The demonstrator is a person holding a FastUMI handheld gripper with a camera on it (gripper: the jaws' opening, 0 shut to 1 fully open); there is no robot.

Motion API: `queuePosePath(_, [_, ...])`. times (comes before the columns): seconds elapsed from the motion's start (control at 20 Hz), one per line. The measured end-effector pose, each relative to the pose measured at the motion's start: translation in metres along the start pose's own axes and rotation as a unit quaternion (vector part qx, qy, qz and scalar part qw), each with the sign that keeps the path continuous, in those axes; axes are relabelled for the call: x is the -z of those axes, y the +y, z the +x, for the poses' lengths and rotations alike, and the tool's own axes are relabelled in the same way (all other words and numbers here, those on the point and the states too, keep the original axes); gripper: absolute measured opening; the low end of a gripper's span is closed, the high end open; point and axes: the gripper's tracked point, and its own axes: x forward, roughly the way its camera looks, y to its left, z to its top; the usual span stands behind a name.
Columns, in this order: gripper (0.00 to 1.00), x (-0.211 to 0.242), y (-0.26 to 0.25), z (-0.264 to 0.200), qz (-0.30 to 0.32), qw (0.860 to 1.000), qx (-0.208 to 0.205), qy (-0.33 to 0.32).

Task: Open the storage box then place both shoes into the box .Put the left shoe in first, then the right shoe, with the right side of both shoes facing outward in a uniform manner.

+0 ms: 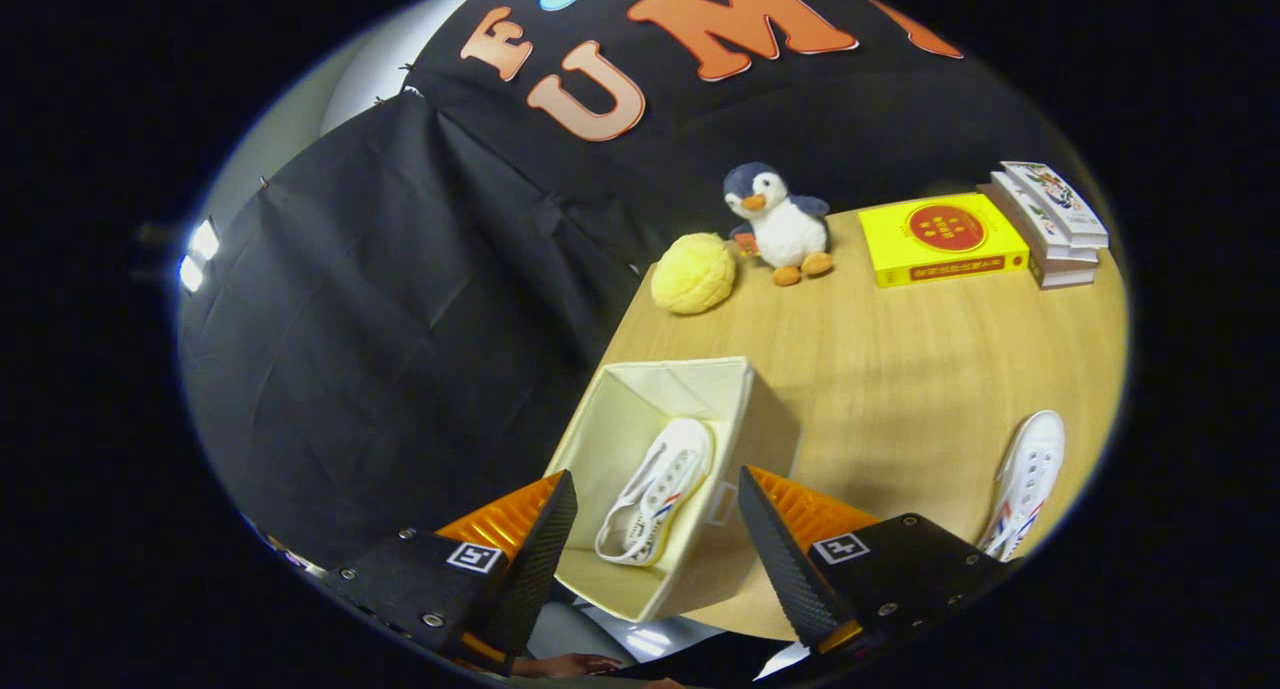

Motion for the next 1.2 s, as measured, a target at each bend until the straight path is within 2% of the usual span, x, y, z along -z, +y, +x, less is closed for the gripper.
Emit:
queuePosePath(0.2, [0.97,0.015,-0.082,-0.036,-0.023,0.996,0.087,-0.019])
queuePosePath(0.6, [0.96,0.090,-0.221,-0.082,-0.016,0.968,0.245,0.044])
queuePosePath(0.7, [0.96,0.104,-0.238,-0.089,-0.017,0.962,0.266,0.057])
queuePosePath(0.85, [0.91,0.124,-0.257,-0.095,-0.017,0.954,0.287,0.081])
queuePosePath(1.05, [0.86,0.147,-0.273,-0.094,-0.035,0.944,0.306,0.116])
queuePosePath(1.2, [0.83,0.156,-0.284,-0.085,-0.018,0.943,0.309,0.124])
